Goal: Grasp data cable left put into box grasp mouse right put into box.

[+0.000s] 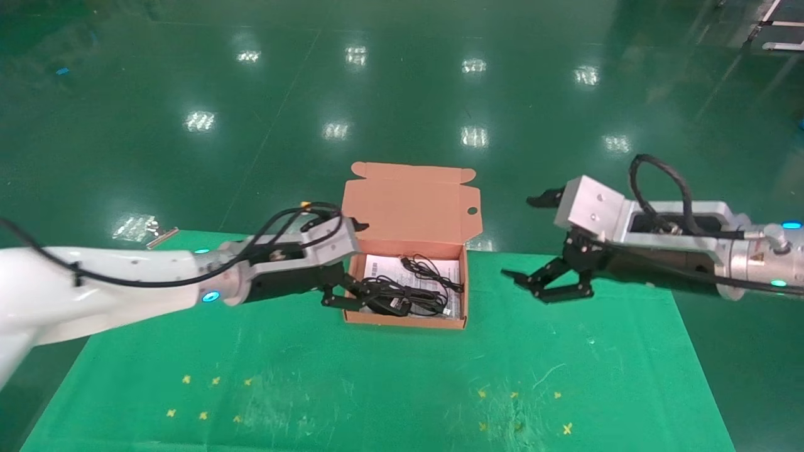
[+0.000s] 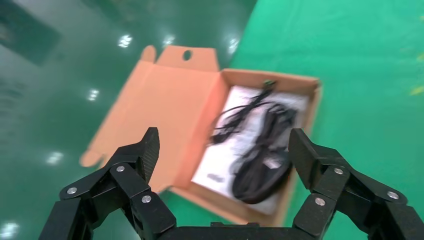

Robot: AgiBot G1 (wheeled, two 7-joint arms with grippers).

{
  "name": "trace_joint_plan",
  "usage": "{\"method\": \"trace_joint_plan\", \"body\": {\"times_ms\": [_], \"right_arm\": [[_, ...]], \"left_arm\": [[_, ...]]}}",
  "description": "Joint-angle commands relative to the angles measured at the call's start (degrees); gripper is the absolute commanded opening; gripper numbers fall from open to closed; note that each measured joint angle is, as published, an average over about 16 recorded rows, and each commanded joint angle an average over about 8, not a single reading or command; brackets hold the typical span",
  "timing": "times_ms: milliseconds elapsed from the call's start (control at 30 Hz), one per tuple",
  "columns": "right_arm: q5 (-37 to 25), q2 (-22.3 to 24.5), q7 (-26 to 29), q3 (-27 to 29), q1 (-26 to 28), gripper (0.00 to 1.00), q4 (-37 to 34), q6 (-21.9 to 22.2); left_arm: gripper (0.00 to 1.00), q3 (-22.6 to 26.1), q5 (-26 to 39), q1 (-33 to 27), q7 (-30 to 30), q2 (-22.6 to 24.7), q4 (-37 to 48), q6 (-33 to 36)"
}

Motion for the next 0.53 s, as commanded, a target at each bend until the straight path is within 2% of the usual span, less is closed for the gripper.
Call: {"method": "trace_joint_plan", "body": {"times_ms": [33,433,533], "right_arm": [[1.4,0.0,-0.2,1.3,-1.0,1.0,0.0,-1.3],[12.2,0.4,-1.7,11.9,-9.3,1.0,-0.3,-11.7],[13.5,0.5,-1.8,13.2,-10.3,1.0,-0.3,-13.0]], "left_arm": [[1.0,-1.1,-1.5,0.7,-0.6,-1.1,-0.9,1.5],[1.0,-9.7,-13.6,6.5,-5.0,-9.4,-8.1,13.3],[1.0,-10.8,-15.1,7.3,-5.5,-10.5,-9.0,14.8]]}}
